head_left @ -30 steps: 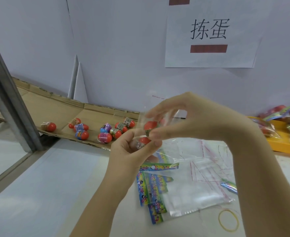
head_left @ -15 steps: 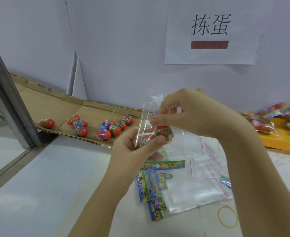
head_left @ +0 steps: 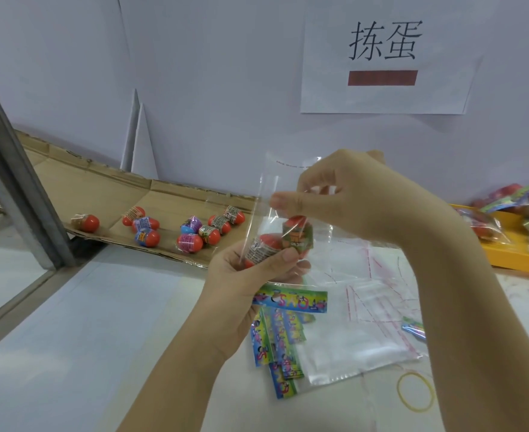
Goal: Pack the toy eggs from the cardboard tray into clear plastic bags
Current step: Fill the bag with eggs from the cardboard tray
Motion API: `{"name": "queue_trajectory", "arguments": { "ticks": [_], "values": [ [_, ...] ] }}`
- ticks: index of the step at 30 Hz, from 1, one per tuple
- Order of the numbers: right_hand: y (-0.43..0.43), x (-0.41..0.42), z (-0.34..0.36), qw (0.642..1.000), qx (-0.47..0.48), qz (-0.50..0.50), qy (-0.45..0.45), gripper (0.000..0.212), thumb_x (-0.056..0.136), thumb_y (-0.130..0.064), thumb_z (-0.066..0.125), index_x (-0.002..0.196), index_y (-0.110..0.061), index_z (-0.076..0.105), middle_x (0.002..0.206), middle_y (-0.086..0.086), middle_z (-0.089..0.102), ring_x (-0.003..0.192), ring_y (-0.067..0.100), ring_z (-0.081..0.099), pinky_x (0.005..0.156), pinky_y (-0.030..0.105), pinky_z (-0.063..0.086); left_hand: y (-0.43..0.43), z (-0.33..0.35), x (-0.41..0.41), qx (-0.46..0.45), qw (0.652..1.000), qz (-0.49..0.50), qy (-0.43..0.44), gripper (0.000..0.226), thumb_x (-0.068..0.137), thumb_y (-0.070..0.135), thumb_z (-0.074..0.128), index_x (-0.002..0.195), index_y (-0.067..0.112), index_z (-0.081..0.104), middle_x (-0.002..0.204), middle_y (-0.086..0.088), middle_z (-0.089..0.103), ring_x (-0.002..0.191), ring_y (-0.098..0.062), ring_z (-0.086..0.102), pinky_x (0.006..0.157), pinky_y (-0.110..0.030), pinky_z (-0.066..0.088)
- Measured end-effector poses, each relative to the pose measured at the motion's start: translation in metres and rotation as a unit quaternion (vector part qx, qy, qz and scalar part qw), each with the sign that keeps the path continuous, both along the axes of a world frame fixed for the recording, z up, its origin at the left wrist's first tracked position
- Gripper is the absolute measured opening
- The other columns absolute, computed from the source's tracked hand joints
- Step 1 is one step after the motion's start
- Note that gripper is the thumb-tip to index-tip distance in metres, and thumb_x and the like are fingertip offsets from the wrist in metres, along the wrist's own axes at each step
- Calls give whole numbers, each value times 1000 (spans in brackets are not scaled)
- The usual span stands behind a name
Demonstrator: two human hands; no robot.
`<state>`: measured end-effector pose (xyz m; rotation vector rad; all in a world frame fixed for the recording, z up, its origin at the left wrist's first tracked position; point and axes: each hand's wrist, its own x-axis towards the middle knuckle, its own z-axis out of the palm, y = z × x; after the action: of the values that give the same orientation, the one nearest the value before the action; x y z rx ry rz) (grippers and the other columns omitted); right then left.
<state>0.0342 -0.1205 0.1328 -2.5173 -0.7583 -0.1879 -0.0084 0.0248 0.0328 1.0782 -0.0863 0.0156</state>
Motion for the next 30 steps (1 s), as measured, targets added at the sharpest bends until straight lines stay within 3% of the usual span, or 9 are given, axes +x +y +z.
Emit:
{"name": "queue_trajectory", "arguments": {
  "ticks": [4, 7, 10, 14, 18, 22, 24, 27, 30],
  "values": [
    [-2, -1, 1, 1000, -22, 16, 3, 50, 62, -73, 54, 69, -26, 70, 73, -7, 68, 98, 24, 50, 81, 36, 44, -2, -1, 0, -7, 1000, 5, -4, 28, 48, 17, 80, 75, 13, 79, 78, -12, 76, 68, -20, 74, 61, -27, 60],
    [-4, 0, 1, 1000, -27, 13, 4, 50, 60, -73, 54, 71, -27, 72, 73, -5, 68, 96, 21, 52, 78, 33, 39, -1, -1, 1, -1, 1000, 6, -5, 30, 47, 16, 81, 76, 12, 79, 79, -13, 75, 69, -21, 74, 62, -29, 60],
    [-9, 4, 2, 1000, -15, 15, 4, 47, 67, -70, 56, 71, -26, 71, 71, -4, 66, 94, 21, 51, 76, 33, 38, 1, -2, 1, 70, 997, 0, -15, 34, 50, 16, 91, 82, 20, 80, 86, -10, 76, 76, -23, 74, 71, -32, 60],
    [-11, 8, -1, 999, 6, 28, 18, 39, 70, -66, 59, 69, -28, 69, 75, -1, 69, 94, 25, 53, 78, 33, 43, 3, -1, -3, 110, 992, -64, -4, 42, 53, 35, 81, 92, 18, 77, 98, -13, 75, 88, -33, 73, 80, -37, 59],
    [-6, 8, -4, 997, -25, 48, 54, 41, 70, -63, 59, 72, -24, 71, 65, -14, 70, 94, 21, 55, 85, 34, 44, 2, 1, -5, 123, 988, -87, 35, 22, 62, 32, 86, 76, 17, 79, 87, -11, 76, 73, -25, 74, 63, -30, 60],
    [-3, 5, -3, 996, -43, 33, 70, 40, 77, -64, 58, 66, -28, 71, 60, -17, 68, 75, 12, 45, 64, 28, 31, 5, -1, -3, 54, 996, -67, 27, 24, 60, 16, 85, 83, 14, 79, 80, -11, 74, 68, -24, 72, 57, -31, 60],
    [-3, 5, -4, 996, -47, 19, 67, 46, 76, -71, 51, 67, -32, 73, 62, -15, 69, 80, 10, 48, 69, 28, 32, 6, -1, -1, 30, 998, -47, 11, 34, 58, 13, 87, 91, 11, 78, 80, -10, 74, 64, -21, 71, 54, -28, 58],
    [-1, 5, -3, 997, -43, 7, 65, 52, 74, -76, 44, 69, -34, 74, 69, -15, 71, 100, 17, 53, 93, 36, 40, 5, -3, 1, 21, 999, -29, -5, 42, 58, 7, 84, 99, 6, 74, 83, -12, 74, 63, -21, 70, 55, -27, 57],
    [0, 5, -2, 998, -25, 16, 47, 52, 81, -70, 45, 71, -27, 72, 68, -17, 70, 86, 7, 62, 102, 43, 37, 4, -4, 2, 41, 999, -13, -11, 44, 49, 14, 83, 93, 14, 77, 87, -14, 75, 66, -24, 72, 57, -28, 58]
  ]
}}
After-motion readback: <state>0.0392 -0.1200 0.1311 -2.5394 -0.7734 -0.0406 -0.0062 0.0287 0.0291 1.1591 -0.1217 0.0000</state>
